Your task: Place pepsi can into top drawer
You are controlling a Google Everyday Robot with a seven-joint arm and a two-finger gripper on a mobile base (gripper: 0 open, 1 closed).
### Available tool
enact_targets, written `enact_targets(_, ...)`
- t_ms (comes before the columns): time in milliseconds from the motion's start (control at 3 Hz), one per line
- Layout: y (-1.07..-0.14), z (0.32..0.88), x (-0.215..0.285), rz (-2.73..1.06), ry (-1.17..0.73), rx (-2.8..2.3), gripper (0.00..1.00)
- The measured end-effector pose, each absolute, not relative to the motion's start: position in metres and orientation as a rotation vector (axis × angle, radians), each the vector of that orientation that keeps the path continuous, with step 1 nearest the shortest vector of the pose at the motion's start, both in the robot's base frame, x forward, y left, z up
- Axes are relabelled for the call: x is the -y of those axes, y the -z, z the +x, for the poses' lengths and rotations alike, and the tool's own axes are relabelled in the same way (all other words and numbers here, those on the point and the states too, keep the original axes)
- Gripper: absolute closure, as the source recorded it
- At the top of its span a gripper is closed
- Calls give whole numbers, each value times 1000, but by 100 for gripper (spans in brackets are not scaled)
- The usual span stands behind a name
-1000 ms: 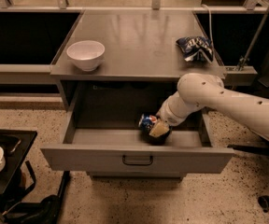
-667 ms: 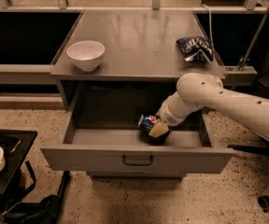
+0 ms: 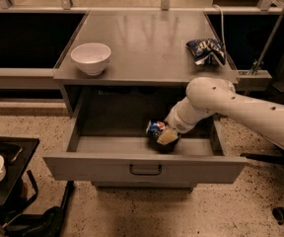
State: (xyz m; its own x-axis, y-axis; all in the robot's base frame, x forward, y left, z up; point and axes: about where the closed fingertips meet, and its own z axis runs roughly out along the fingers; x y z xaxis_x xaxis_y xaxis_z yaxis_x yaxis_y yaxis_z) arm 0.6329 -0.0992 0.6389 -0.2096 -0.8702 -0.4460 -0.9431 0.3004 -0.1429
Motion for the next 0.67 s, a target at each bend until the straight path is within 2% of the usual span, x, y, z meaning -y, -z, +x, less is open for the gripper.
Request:
enact_targets(333, -639, 633, 99, -1614, -221, -2131, 0)
enact_targets(667, -639, 633, 99, -1614, -221, -2131, 0)
